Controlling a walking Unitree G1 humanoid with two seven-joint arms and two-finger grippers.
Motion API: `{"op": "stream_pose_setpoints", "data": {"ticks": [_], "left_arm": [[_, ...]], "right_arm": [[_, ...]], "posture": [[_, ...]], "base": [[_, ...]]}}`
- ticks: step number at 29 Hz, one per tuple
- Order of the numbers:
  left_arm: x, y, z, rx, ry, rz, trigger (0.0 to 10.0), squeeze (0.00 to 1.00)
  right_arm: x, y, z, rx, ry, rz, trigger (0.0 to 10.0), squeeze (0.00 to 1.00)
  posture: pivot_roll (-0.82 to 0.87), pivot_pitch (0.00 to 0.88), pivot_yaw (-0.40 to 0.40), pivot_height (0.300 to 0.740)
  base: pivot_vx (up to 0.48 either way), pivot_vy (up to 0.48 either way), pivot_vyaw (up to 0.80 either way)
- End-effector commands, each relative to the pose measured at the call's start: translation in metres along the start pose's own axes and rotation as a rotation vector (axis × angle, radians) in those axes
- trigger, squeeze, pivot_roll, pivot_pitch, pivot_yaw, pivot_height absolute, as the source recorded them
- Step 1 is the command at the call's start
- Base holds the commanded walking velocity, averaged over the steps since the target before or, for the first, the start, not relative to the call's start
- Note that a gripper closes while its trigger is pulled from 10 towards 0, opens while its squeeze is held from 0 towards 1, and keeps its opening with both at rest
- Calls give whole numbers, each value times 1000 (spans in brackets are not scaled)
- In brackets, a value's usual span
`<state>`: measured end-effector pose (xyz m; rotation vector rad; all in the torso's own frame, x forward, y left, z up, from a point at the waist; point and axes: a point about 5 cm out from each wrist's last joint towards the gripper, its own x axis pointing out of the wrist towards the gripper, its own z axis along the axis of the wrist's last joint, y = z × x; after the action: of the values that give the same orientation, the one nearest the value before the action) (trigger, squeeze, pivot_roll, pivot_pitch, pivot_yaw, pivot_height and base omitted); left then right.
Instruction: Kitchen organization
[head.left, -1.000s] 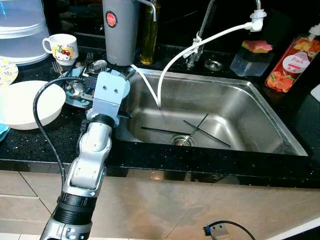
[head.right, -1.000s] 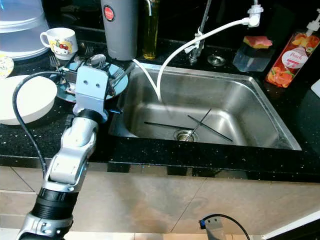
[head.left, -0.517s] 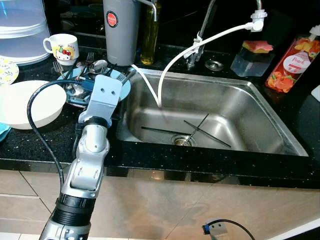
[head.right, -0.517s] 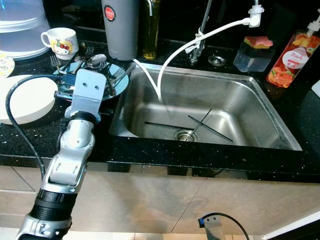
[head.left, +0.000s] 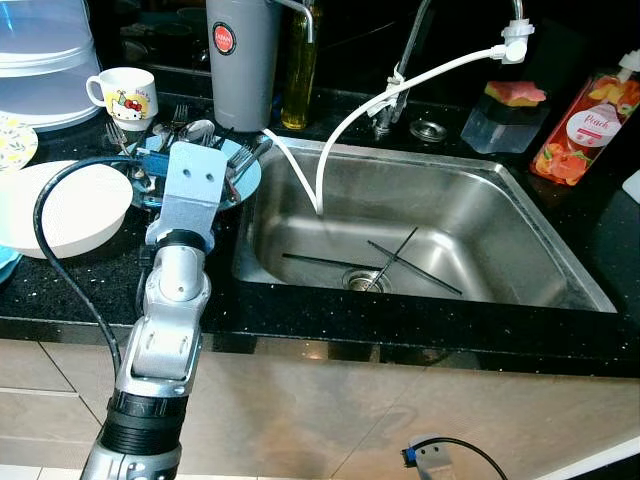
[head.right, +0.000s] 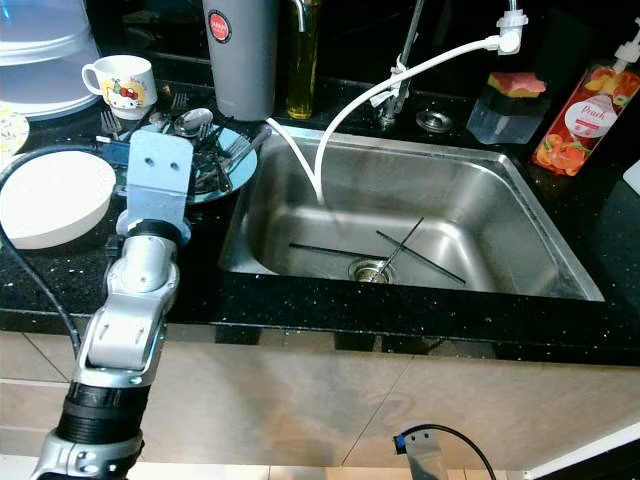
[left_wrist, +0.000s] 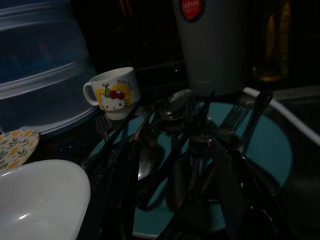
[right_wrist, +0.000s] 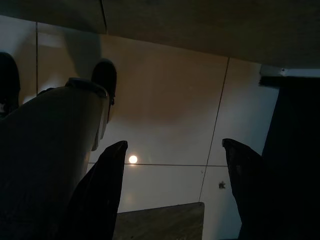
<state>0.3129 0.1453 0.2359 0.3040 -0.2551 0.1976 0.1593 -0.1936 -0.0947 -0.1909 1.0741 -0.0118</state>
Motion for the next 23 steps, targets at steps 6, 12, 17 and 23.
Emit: {"op": "stream_pose_setpoints", "data": {"ticks": [6,12,17,23], "left_arm": [[-8,4,-6,-131,141,1,10000,0],[-13,9,-13,-197,218,10,10000,0],[-10,10,-26,-194,262,-20,10000,0],[2,0,-30,-206,287,-159,10000,0]], "right_arm": [[0,-5,-1,0,6,-8,10000,0],[0,-5,-1,0,7,-6,10000,0],[0,0,-1,4,2,-2,10000,0],[0,2,0,6,-1,-2,10000,0]], "posture": [[241,37,-106,740],[244,47,-104,740],[242,50,-98,740],[243,52,-101,740]], "base": [[0,0,0],[0,0,0],[0,0,0],[0,0,0]]}}
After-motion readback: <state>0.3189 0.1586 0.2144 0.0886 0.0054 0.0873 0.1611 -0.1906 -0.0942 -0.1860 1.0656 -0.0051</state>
